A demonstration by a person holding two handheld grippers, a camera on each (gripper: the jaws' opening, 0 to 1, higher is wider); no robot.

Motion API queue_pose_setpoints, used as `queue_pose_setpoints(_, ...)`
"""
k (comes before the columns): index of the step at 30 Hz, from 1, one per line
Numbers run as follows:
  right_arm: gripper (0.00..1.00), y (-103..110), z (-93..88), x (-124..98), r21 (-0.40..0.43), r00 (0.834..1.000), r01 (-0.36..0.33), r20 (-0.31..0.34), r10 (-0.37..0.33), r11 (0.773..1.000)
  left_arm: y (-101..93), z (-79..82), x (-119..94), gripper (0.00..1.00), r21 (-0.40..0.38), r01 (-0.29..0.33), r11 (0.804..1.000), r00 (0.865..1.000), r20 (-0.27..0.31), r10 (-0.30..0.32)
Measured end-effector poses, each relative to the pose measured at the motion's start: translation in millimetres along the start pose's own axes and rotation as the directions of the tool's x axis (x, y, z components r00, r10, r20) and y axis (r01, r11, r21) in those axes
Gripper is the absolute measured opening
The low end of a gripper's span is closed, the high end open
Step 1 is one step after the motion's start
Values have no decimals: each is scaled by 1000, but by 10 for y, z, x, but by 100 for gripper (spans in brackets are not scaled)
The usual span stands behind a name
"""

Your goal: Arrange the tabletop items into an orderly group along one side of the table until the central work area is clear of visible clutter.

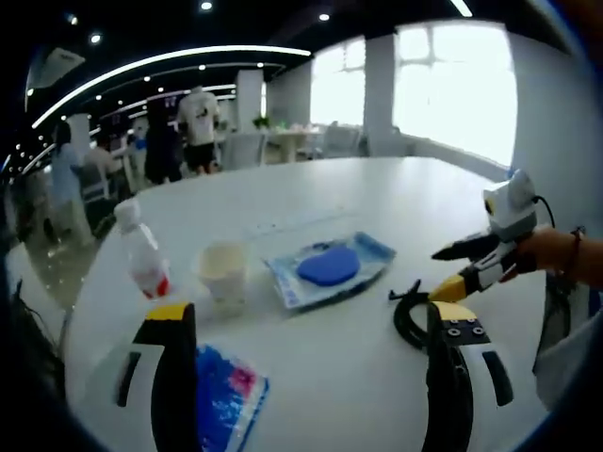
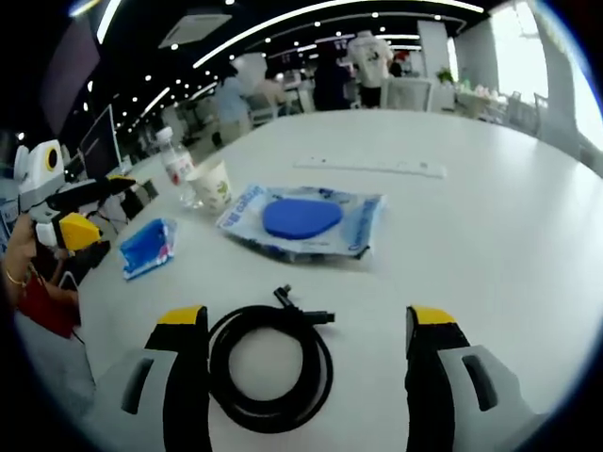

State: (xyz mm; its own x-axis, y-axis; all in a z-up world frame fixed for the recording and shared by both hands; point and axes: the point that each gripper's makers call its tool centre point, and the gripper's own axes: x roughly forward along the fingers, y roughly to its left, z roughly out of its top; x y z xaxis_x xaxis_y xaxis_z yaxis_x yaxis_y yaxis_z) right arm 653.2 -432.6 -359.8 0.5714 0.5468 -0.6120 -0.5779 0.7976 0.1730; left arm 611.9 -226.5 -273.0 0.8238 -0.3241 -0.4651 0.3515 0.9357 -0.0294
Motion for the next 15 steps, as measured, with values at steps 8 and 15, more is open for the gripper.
queue_pose_setpoints(8,75,37,-96,31,-44,1000,-22,-22,21,999,-106,-110,-291,99,7,30,1000,999,-21,-30)
queue_pose_setpoints(15,64,33,-214,107,-86,997,-42,-61,37,995,-192,-155,-507,99,8,64,998,998,-29,-63)
